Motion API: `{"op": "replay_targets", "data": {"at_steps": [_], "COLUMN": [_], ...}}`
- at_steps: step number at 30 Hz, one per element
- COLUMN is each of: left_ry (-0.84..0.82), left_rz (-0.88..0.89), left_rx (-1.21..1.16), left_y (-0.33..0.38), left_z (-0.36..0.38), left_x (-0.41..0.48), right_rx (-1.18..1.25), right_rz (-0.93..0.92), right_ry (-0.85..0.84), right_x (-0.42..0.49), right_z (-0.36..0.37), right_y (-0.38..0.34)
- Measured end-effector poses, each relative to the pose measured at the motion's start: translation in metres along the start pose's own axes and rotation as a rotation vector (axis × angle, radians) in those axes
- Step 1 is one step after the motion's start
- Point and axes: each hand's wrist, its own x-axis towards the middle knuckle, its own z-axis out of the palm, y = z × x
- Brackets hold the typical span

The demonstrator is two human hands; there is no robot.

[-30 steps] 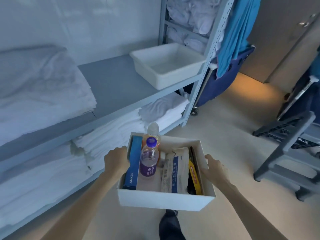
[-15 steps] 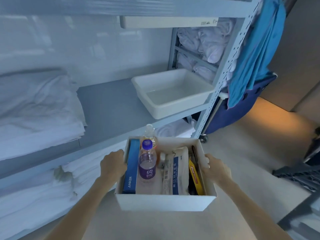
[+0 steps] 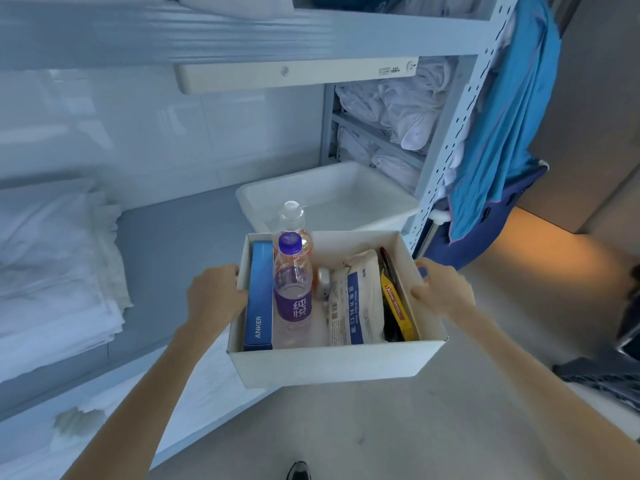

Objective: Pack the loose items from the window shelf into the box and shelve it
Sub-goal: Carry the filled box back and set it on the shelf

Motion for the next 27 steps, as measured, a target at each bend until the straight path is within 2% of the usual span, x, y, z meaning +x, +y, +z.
{"op": "replay_targets", "data": {"at_steps": [9, 14, 27], "left_ry": [0.161, 0.202, 0.194], "left_rz": [0.044, 0.058, -0.210], "left_rx": [-0.088, -0.105, -0.117], "left_y": [0.044, 0.056, 0.090], "left_z": [-0.026, -0.026, 0.015], "left_x": [0.106, 0.153, 0.248], "right_rx": [0.029, 0.078, 0.124], "right_rz": [-0.085, -0.141, -0.369], "right_ry": [0.136, 0.122, 0.017], "right_x": [0.114, 0.169, 0.351], "right_z": [-0.060, -0.075, -0.065], "right_y": [-0.021, -0.030, -0.048]}}
